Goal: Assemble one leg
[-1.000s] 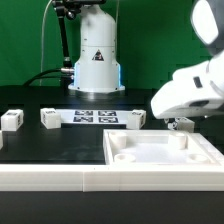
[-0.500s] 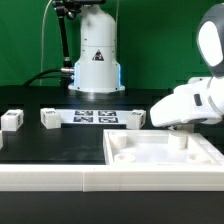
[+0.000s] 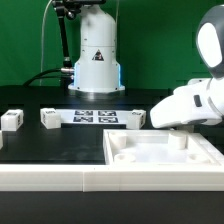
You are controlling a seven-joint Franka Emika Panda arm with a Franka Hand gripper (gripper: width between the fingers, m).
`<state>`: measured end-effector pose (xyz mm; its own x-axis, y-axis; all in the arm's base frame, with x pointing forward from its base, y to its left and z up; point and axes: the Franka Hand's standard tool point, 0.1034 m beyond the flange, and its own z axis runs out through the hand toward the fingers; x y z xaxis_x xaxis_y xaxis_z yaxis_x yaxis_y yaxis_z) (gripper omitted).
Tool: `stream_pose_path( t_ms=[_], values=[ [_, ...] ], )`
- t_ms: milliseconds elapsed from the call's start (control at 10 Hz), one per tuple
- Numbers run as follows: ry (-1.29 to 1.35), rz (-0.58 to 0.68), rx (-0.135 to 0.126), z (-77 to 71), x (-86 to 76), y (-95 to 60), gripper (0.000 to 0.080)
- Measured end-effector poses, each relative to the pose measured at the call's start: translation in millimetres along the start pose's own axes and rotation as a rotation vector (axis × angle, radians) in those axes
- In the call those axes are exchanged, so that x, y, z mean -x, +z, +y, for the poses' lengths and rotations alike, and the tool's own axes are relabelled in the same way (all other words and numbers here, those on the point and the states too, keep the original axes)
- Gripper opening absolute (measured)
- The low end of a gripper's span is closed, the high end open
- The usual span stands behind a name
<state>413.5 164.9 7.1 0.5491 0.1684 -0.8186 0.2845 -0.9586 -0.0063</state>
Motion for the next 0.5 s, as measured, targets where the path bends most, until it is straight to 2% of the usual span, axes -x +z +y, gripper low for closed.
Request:
stream_pose_path(
  t_ms=[100, 500],
  values=[
    [0.000, 0.000, 0.000, 0.0, -0.1, 0.1, 0.0291],
    [0.000, -0.001, 0.000, 0.0, -0.1, 0.4, 0.0290]
  ],
)
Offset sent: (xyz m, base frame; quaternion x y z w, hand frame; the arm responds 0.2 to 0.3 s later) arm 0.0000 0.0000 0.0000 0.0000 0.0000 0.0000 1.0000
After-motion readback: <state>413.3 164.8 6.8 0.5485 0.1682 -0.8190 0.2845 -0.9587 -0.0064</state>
